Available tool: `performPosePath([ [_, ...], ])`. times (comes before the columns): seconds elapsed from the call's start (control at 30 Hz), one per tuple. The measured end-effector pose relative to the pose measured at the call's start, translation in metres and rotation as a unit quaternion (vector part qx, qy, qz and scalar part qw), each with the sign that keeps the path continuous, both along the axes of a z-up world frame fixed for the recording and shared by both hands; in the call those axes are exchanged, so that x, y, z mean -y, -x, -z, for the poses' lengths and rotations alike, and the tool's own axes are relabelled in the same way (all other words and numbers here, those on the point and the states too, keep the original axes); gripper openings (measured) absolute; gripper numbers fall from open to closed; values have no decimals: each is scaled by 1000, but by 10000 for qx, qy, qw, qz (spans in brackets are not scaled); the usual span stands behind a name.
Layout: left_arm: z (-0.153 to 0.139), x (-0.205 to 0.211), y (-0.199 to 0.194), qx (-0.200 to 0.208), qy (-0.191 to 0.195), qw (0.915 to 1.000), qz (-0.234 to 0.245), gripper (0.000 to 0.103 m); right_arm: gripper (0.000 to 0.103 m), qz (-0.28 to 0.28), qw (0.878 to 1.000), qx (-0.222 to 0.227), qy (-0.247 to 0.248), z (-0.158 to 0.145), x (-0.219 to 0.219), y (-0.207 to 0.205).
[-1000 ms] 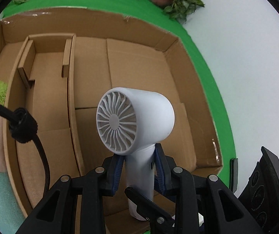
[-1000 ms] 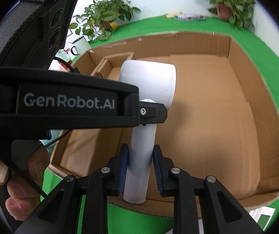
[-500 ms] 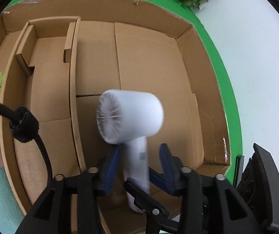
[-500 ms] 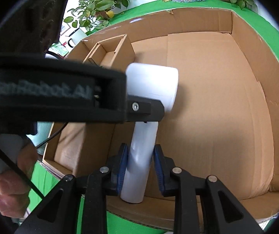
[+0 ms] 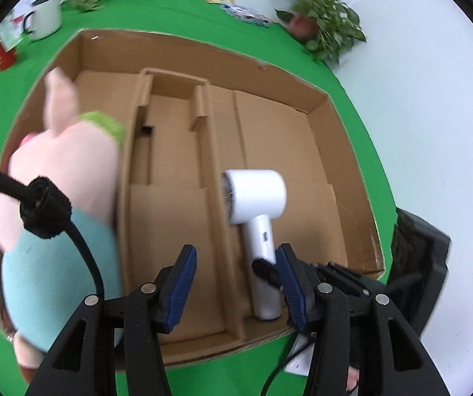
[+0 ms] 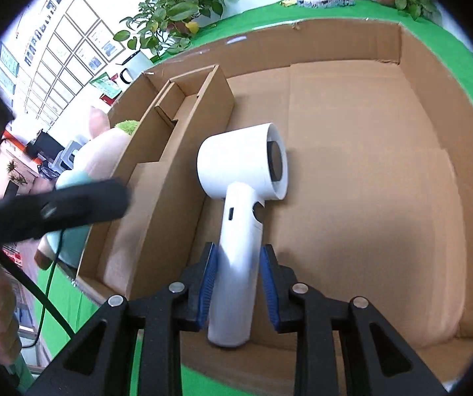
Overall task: Organize objects
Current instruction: 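Lower the hair dryer into the tray box and open the right gripper, then move the right gripper back toward the white rounded device on the table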
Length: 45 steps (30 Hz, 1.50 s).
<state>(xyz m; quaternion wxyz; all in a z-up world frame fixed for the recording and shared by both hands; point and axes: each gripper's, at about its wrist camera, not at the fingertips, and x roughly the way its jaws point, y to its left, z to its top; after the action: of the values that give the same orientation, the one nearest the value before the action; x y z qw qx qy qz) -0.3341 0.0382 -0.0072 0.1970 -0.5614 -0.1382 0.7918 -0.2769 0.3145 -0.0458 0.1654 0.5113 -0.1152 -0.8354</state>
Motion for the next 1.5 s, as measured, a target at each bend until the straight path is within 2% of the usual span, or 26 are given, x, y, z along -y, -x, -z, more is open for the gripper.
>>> performPosePath([
  [0.13, 8, 11, -5, 50, -87, 9999, -1, 49, 25, 52, 10000, 16, 1, -4, 6, -1],
  [0.33, 24, -6, -4, 148, -196, 9997, 66, 49, 25, 165, 9998, 79, 7, -2, 14, 4],
  [0.57, 30, -7, -6, 54, -297, 9995, 28, 51, 26, 347, 9991, 125, 202, -1, 11, 7],
  [0.6, 32, -9, -5, -29, -262, 9997, -4, 53, 28, 365, 9992, 68, 132, -3, 10, 4],
  [0.63, 29, -9, -7, -173, -190, 9997, -44, 53, 38, 400, 9991, -64, -89, -7, 12, 4],
  [0.67, 24, -7, -12, -366, -97, 9993, -78, 53, 57, 398, 9988, -201, -200, -12, 11, -2],
  [0.7, 19, -10, -18, -578, -4, 9983, -75, 53, 67, 392, 9982, -375, -248, -18, 8, -9],
  [0.73, 11, -10, -25, -853, 137, 9962, -64, 53, 79, 423, 9962, -674, -340, -26, 4, -22],
  [0.77, 2, -11, -33, -1144, 322, 9929, -101, 54, 82, 493, 9935, -897, -491, -32, 1, -32],
  [0.83, -12, -14, -51, -1700, 669, 9829, -240, 66, 83, 687, 9839, -1364, -927, -41, -5, -56],
  [0.97, -34, -20, -91, -2702, 1149, 9542, -577, 100, 84, 964, 9670, -1913, -1381, -48, -16, -100],
  [1.03, -36, -26, -109, -3083, 1281, 9401, -685, 102, 85, 1276, 9557, -2192, -1495, -52, -23, -119],
  [1.1, -33, -35, -122, -3247, 1417, 9323, -733, 102, 89, 1437, 9499, -2340, -1493, -56, -29, -130],
  [1.17, -31, -41, -130, -3290, 1507, 9290, -778, 102, 90, 1488, 9471, -2413, -1506, -59, -31, -137],
  [1.27, -30, -41, -142, -3297, 1476, 9286, -847, 102, 93, 1432, 9451, -2457, -1608, -61, -28, -140],
  [1.3, -31, -40, -145, -3302, 1468, 9286, -839, 102, 95, 1415, 9450, -2461, -1626, -62, -27, -140],
  [1.33, -32, -40, -148, -3314, 1472, 9282, -830, 102, 103, 1393, 9453, -2460, -1625, -63, -26, -141],
  [1.5, -29, -42, -161, -3280, 1453, 9297, -829, 102, 102, 1335, 9473, -2477, -1535, -61, -27, -146],
])
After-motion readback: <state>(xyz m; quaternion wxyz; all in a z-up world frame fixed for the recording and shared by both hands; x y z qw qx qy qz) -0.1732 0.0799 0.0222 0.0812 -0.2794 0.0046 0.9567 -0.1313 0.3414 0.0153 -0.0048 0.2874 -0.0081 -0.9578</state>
